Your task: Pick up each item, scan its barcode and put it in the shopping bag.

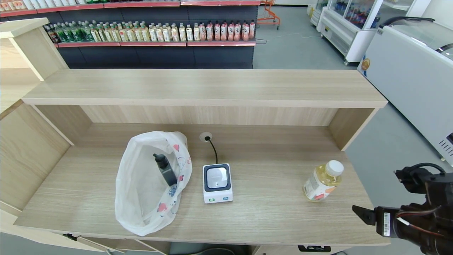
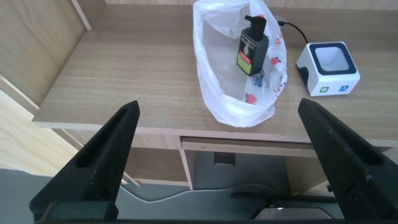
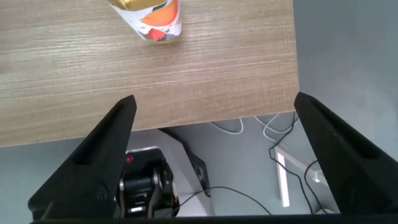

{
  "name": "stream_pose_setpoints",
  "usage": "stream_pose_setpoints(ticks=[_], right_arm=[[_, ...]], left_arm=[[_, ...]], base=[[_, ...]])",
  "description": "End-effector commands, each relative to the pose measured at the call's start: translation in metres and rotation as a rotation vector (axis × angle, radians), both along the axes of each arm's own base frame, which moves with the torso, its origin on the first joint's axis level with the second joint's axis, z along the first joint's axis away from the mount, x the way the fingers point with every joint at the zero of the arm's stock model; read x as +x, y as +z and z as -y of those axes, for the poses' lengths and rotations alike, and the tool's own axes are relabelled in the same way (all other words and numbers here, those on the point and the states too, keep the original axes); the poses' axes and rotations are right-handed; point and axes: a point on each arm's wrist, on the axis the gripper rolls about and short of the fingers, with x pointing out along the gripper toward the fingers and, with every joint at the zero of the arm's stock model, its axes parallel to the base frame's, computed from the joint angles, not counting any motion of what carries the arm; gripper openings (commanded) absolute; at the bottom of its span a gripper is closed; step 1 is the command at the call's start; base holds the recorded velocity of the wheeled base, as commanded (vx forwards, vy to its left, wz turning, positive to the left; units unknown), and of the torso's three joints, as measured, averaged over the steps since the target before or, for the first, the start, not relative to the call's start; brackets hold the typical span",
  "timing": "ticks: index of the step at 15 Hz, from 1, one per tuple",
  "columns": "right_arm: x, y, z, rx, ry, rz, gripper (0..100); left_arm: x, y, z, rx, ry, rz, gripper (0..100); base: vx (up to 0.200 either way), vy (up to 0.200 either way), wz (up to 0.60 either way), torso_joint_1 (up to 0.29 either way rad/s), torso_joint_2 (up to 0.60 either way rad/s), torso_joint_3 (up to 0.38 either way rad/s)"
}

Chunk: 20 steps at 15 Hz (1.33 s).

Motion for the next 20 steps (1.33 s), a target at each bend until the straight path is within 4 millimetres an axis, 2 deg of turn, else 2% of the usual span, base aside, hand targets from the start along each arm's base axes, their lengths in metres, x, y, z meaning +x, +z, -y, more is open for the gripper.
stream_pose_setpoints(ticks=[1, 5, 13, 20], right_arm=[[0.014, -0.019, -0.002, -0.049, 0.003, -0.081, 100], [0.039, -0.030, -0.001, -0.093, 0.008, -0.035, 100], [0.067, -0.042, -0.011, -0.081, 0.096, 0.058, 100], [0.090, -0.063, -0.019, -0.080, 0.165, 0.104, 100]], left_arm=[[0.000, 0.000, 0.000, -0.001, 0.001, 0.001, 100], [0.000, 0.000, 0.000, -0.001, 0.001, 0.001, 100], [0.000, 0.000, 0.000, -0.001, 0.001, 0.000, 100], [0.000, 0.000, 0.000, -0.001, 0.001, 0.001, 100]], base=[[0.000, 0.000, 0.00, 0.000, 0.00, 0.000], [0.000, 0.000, 0.00, 0.000, 0.00, 0.000], [0.000, 0.000, 0.00, 0.000, 0.00, 0.000], [0.000, 0.000, 0.00, 0.000, 0.00, 0.000]])
